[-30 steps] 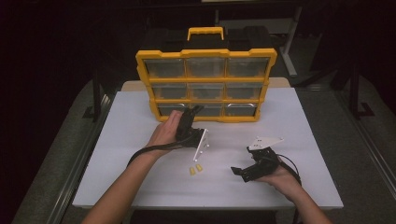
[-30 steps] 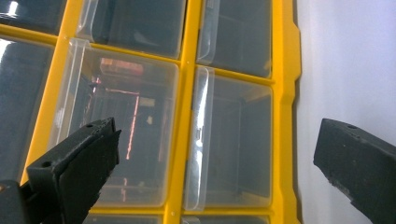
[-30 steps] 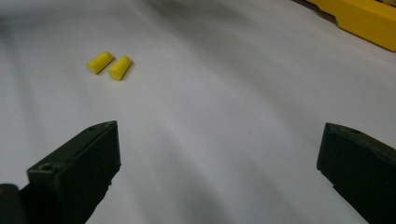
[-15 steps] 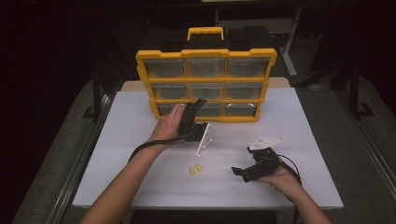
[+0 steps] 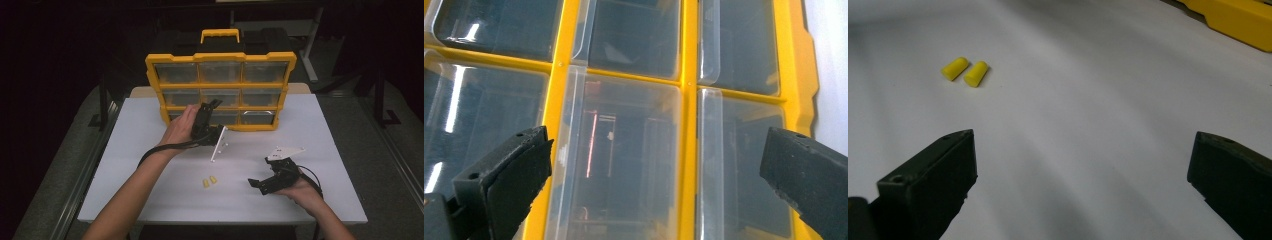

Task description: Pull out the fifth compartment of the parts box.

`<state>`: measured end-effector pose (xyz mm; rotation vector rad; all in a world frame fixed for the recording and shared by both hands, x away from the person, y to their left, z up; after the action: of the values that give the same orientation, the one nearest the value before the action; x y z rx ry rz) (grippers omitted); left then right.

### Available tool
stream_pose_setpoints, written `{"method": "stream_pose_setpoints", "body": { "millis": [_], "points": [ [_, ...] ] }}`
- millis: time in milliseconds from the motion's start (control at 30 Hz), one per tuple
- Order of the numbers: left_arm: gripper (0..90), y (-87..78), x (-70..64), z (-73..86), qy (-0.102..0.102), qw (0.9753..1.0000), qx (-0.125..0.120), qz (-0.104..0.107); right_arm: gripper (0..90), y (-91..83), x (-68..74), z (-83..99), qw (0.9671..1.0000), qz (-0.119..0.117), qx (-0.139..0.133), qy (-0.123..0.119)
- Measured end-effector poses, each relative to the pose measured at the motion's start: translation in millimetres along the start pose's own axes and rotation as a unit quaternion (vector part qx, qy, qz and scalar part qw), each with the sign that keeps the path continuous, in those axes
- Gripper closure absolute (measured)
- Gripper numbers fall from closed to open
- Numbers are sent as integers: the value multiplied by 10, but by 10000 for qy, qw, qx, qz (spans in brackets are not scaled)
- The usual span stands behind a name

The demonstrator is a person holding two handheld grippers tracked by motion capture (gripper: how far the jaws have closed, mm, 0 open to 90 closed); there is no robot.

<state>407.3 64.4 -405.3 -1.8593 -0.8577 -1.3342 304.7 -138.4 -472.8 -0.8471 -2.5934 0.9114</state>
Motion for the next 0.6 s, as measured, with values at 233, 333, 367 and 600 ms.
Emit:
{"method": "stream_pose_setpoints", "body": {
  "millis": [233, 333, 367, 600],
  "points": [
    [0, 27, 93, -6, 27, 10000, -18, -54, 0, -2, -3, 0, 10000, 1, -4, 3],
    [0, 37, 123, -5, 73, 10000, -8, -55, 0, -2, -5, 1, 10000, 7, -3, 3],
    [0, 41, 136, -5, 88, 9999, -8, -63, 0, -3, -5, 1, 10000, 10, -2, 5],
    [0, 81, 216, 9, 92, 9999, -2, -102, 0, -1, -3, 3, 10000, 4, 6, 8]
  ]
}}
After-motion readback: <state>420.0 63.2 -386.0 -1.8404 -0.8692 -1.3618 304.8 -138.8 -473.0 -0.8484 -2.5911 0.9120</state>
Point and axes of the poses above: each handheld gripper's, and its own axes: y roughly forward along the jaws, z roughly out of its underside, x roughly to its left, the point moved 4 cm from there along y, roughly forward along the jaws, and after that the axes turned 6 degrees about -y, right-handed, at the moved point
